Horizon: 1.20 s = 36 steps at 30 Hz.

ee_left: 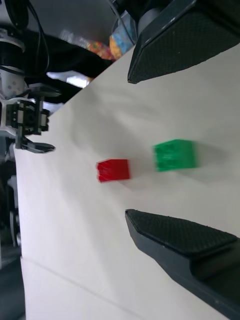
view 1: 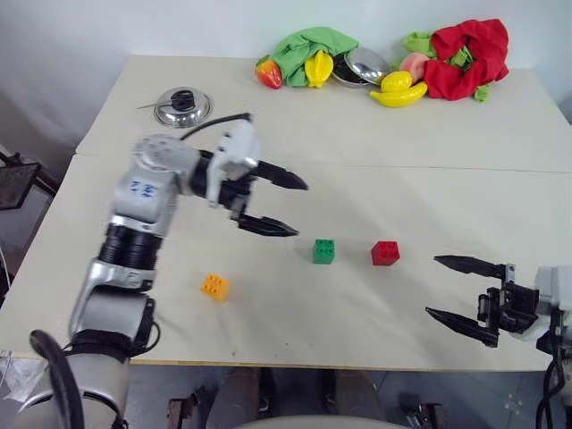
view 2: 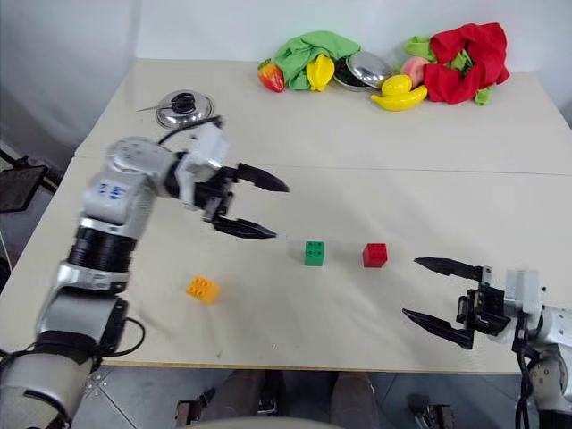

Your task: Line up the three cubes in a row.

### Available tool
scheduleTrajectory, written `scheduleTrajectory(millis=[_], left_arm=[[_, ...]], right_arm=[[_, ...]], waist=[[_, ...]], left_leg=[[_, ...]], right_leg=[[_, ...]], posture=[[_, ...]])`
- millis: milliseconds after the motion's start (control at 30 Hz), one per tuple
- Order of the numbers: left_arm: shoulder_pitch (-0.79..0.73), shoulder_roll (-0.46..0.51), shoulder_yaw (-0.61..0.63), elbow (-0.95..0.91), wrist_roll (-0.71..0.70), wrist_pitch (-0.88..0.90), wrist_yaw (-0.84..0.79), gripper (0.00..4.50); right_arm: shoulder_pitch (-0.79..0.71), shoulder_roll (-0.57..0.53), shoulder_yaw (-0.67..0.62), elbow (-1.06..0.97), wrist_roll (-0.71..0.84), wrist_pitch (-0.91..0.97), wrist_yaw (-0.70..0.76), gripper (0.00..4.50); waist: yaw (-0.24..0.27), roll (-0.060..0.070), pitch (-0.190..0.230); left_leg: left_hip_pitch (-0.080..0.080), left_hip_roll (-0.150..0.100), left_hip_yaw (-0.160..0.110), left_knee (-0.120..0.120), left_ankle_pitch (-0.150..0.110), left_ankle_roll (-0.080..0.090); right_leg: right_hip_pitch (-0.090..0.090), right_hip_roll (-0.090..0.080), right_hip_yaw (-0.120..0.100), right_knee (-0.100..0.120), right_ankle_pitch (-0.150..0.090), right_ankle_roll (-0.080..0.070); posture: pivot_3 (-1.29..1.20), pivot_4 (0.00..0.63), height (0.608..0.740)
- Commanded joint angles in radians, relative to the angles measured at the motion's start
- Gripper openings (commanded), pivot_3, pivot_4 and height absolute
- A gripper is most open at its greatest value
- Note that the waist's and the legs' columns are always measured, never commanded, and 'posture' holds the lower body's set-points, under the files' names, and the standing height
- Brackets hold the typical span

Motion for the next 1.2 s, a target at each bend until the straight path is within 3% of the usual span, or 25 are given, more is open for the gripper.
scheduleTrajectory(millis=[33,233,367,600,867,1200], left_arm=[[0.103,0.089,0.122,0.013,-0.041,-0.062,-0.009,4.39],[0.297,0.219,0.263,0.119,-0.03,-0.192,0.008,4.39],[0.503,0.316,0.371,0.2,-0.024,-0.285,0.0,4.39],[0.773,0.326,0.456,0.093,-0.062,-0.334,0.017,4.39],[0.803,0.223,0.322,-0.166,-0.047,-0.415,0.02,4.39],[0.648,0.134,0.12,-0.067,0.013,-0.539,-0.024,4.39]], right_arm=[[-0.026,0.009,0.021,-0.058,0.025,0.016,-0.005,4.5],[-0.038,0.024,0.092,-0.111,0.017,0.01,0.039,4.5],[-0.045,0.02,0.152,-0.18,0.042,0.05,0.054,4.5],[-0.036,0.006,0.156,-0.169,0.052,0.048,0.1,4.5],[0.022,-0.013,0.121,-0.126,0.035,0.012,0.117,4.5],[0.066,-0.054,0.089,-0.054,0.027,0.001,0.114,4.5]], waist=[[-0.004,0.0,0.0],[0.0,-0.001,0.001],[-0.007,-0.001,0.0],[0.002,-0.001,0.001],[0.017,-0.001,0.001],[0.008,-0.001,0.0]], left_leg=[[0.0,0.0,0.0,0.0,0.0,0.0],[-0.001,-0.001,-0.001,0.0,0.0,0.0],[-0.001,-0.001,-0.001,-0.001,-0.001,0.0],[0.0,0.0,-0.001,-0.001,-0.002,-0.001],[0.0,-0.003,-0.001,-0.001,-0.004,0.0],[0.002,-0.001,0.004,-0.001,-0.004,0.0]], right_leg=[[0.0,0.0,0.0,0.0,0.0,0.0],[0.0,-0.001,0.0,0.0,0.0,0.0],[-0.001,-0.001,0.0,0.0,0.0,0.0],[-0.002,-0.002,0.0,0.001,-0.001,-0.001],[-0.002,-0.006,0.0,0.002,-0.001,-0.001],[-0.002,-0.003,0.002,0.002,-0.001,-0.001]], posture=[[0.0,0.15,0.74],[0.0,0.15,0.74],[0.0,0.15,0.74],[0.0,0.15,0.74],[0.0,0.15,0.74],[0.0,0.15,0.74]])
